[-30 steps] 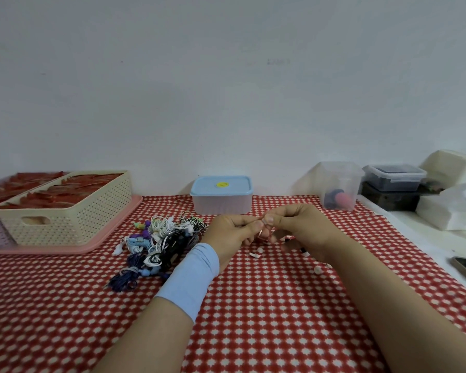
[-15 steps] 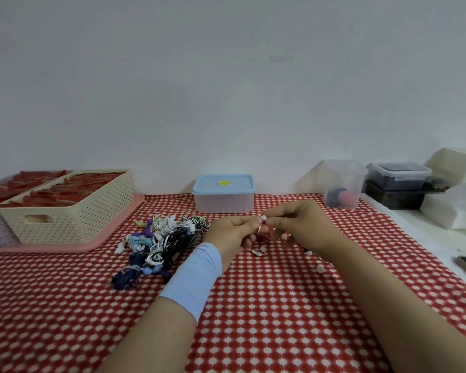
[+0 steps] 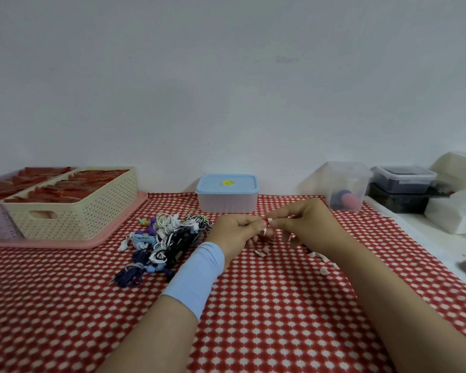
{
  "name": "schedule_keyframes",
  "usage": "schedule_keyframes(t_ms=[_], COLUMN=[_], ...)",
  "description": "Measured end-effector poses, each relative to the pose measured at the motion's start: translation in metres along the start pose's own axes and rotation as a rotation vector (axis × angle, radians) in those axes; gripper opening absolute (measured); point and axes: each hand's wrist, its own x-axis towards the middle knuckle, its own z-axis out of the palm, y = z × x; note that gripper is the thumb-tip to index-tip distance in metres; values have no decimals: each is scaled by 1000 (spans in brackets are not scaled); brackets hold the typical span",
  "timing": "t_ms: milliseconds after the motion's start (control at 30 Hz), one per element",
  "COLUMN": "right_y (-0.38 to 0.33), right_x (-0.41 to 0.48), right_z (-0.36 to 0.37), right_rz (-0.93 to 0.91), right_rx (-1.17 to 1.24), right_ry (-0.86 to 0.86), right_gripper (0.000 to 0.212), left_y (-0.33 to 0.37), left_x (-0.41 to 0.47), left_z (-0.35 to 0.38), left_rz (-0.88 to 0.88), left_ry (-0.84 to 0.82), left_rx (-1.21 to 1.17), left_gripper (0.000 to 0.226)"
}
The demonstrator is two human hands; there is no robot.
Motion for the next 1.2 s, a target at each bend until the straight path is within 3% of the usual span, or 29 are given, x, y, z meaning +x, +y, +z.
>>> schedule_keyframes(t_ms=[233,467,633,833,1100,1200], right_y=[-3,1,3,9,10,12], right_x=[-3,-2,0,2,2,3], right_z=[-7,-7,-5,-13,-4,2], right_rz=[103,156,184,282,136,69], right_rx=[105,192,197,320,355,279], right_ry=[-150,-141,-110,-218,-61,7], right_gripper=[15,12,11,15,12,10], left_y=[-1,1,3,5,9,8], left_x=[0,-3,-4,-6,-7,-7], left_z=[-4,-6,-5,2,11,10], left_rz=[5,21,79,92,-9,-17], left_ry=[-39,-130,-98,-102,-86,-64], left_rx=[-5,-48,45,-20,-334,-297], left_gripper=[13,14,13,12,18,20])
